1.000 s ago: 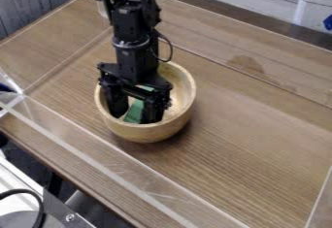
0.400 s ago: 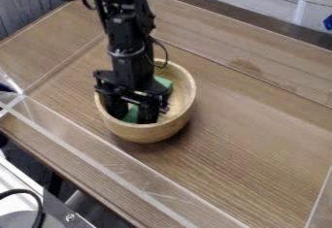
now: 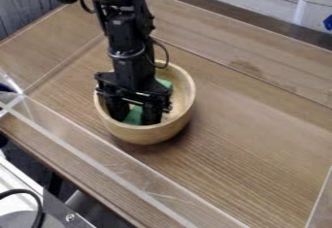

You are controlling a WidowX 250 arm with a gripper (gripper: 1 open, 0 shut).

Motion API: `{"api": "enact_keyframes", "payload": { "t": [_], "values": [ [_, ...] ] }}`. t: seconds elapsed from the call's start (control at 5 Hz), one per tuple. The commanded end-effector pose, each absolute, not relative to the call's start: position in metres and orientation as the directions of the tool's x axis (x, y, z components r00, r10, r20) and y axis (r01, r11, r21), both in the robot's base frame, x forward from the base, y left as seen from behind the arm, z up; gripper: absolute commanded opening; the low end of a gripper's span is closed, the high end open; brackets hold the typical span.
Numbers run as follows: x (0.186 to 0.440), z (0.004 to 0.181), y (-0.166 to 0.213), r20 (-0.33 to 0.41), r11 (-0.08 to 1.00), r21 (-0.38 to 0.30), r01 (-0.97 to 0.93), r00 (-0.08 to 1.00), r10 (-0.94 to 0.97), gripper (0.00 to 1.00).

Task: Remove the green block from inside the brown bowl and put it on the table

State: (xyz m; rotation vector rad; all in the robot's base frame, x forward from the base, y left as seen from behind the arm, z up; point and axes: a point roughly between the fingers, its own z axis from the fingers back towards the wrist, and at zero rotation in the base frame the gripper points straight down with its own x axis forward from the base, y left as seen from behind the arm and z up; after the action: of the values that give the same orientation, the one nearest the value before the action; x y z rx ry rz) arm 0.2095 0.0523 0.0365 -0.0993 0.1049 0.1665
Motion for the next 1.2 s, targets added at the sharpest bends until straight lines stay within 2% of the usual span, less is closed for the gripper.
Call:
{"api": "enact_keyframes", "payload": {
  "t": [0.0,0.2,0.4,0.8,1.0],
  "values": [
    [0.224,0.054,0.055,-0.029,0.984,-0.086,-0.157,0.988,0.155,0.0],
    [0.227,0.061,0.053,-0.009,0.984,-0.086,-0.154,0.988,0.154,0.0],
    [0.228,0.078,0.05,0.01,0.984,-0.118,-0.137,0.99,0.139,0.0],
    [0.232,0.123,0.041,0.075,0.977,-0.19,-0.095,0.991,0.111,0.0],
    [0.228,0.129,0.028,0.08,0.973,-0.224,-0.061,0.994,0.08,0.0]
  ]
}}
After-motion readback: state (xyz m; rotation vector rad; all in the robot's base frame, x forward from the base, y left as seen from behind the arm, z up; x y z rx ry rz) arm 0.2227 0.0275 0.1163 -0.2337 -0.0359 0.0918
